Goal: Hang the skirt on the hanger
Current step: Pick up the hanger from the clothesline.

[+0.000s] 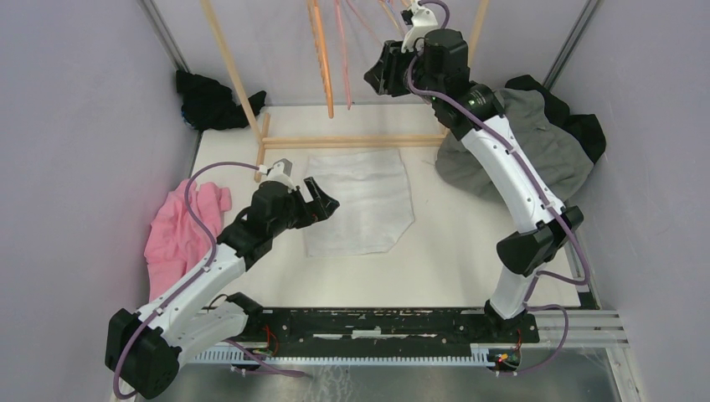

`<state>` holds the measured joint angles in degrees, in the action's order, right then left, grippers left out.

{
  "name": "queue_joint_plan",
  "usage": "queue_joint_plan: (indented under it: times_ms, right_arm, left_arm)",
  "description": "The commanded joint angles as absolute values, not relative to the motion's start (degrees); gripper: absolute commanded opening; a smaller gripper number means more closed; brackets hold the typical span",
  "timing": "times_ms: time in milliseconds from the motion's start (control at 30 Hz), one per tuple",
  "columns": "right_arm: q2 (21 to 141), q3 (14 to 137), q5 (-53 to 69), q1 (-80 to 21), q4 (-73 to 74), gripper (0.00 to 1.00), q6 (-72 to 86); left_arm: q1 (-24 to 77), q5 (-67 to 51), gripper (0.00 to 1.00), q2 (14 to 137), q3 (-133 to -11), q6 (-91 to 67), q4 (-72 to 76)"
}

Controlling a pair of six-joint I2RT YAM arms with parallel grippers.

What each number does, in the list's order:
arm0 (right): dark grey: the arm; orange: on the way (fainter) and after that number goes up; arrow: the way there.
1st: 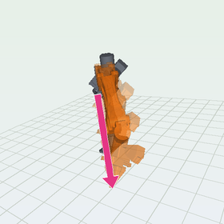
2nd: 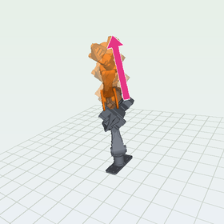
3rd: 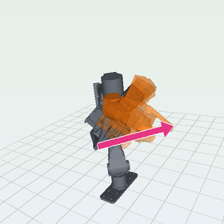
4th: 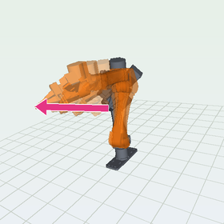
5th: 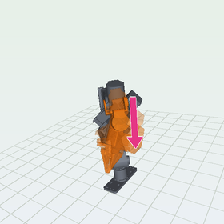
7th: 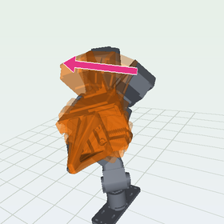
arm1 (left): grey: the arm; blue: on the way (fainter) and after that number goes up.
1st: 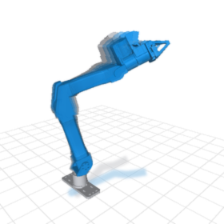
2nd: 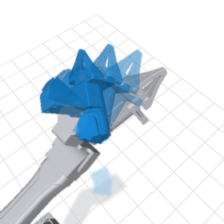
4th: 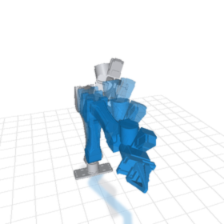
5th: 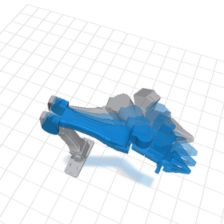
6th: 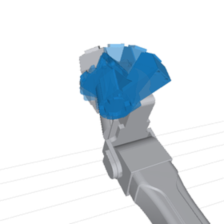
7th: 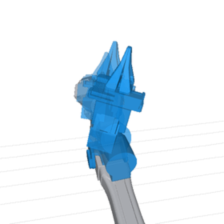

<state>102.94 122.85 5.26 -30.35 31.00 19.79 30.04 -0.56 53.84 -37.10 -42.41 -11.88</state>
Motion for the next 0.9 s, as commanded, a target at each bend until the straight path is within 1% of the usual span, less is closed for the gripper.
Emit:
queue_joint_plan:
  times_ms: [0,200,367,667,800,833,867]
  right_arm:
    - [100.8,122.8,8.7,-31.3,23.9,0.48,24.3]
    - [103.4,125.1,6.1,-33.9,23.2,0.50,25.5]
    - [106.4,128.1,1.6,-36.4,24.8,0.50,24.9]
    - [110.6,131.4,-6.5,-37.9,26.4,0.51,24.6]
    - [111.8,132.1,-8.9,-38.2,26.3,0.48,24.5]
    - [112.1,132.3,-9.2,-38.2,26.4,0.47,24.4]
    - [112.3,132.7,-9.6,-38.3,26.5,0.42,24.1]
  left_arm:
    - [30.3,-1.1,0.99,53.7,-37.0,-42.6,-9.5]
    - [30.3,-0.9,0.99,52.8,-36.7,-42.6,-9.6]
    - [30.3,-1.0,0.99,52.0,-36.7,-42.6,-10.1]
    - [30.3,-0.8,0.99,50.3,-36.8,-42.2,-11.5]
    - [30.3,-0.6,0.99,49.5,-36.9,-42.0,-12.2]
    - [30.3,-0.5,0.99,49.4,-36.9,-42.0,-12.4]
    - [30.3,-0.5,0.99,49.3,-36.9,-41.9,-12.5]
